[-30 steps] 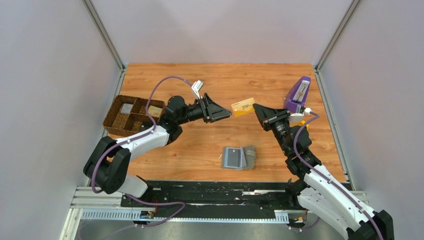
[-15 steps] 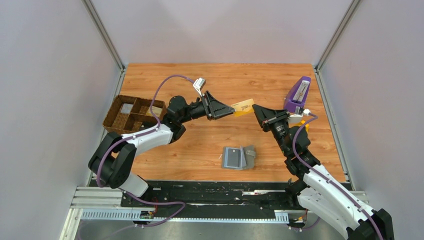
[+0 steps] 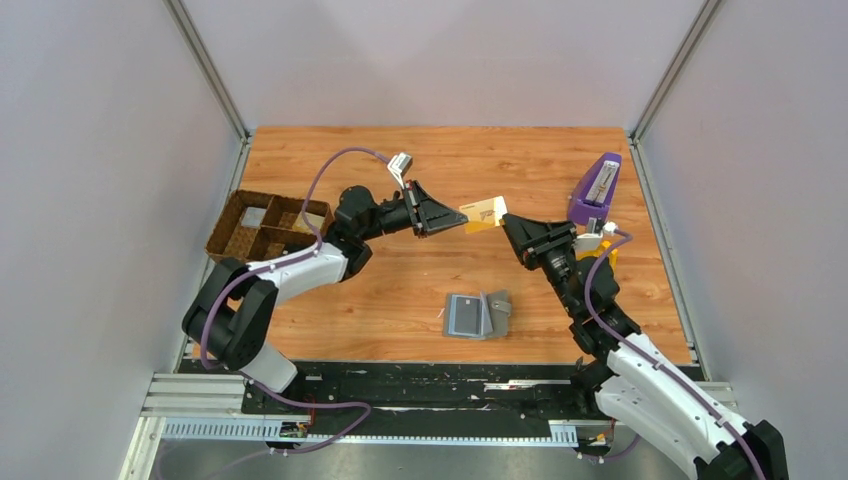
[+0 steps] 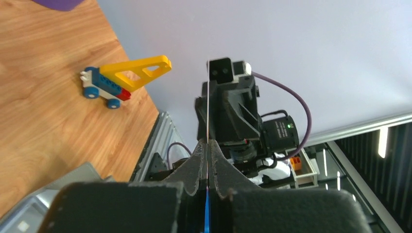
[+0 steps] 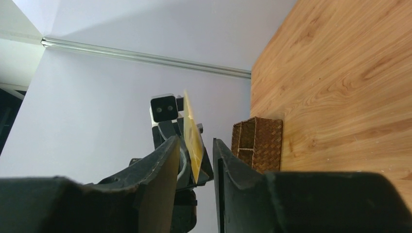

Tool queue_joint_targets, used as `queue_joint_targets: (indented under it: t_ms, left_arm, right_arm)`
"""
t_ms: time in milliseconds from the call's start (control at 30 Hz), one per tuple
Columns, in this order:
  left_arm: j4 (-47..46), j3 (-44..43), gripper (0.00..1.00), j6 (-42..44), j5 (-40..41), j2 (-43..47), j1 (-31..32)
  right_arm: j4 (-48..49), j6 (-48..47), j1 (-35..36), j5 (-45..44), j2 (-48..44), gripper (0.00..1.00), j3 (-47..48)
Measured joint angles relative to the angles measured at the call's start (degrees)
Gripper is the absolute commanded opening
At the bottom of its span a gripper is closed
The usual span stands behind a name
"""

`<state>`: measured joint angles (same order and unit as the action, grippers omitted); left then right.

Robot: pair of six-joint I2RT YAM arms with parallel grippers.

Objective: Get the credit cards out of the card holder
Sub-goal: Remove the credit card from the card holder.

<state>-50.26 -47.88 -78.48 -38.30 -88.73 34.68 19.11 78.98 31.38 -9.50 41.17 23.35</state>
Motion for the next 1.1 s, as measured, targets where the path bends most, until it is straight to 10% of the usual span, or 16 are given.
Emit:
queue_joint_targets:
  t_ms: [200, 700, 1100]
  left_arm:
    - [11.23, -2.25, 0.0, 6.12, -5.6, 0.66, -7.54]
    - [75.19, -26.12, 0.0, 53.16, -18.71, -0.96, -32.02]
    - [90.64, -28.0, 0.0, 67.47, -21.03, -4.74, -24.46]
  right_arm:
    - [-4.35, -3.13, 0.0, -0.13, -6.29, 0.56, -0.87]
    - [-14.86, -16.92, -0.02, 0.44, -17.35, 0.95, -2.93]
    - [-17.84, -43.74, -3.96, 33.75, 21.03, 0.82, 21.46]
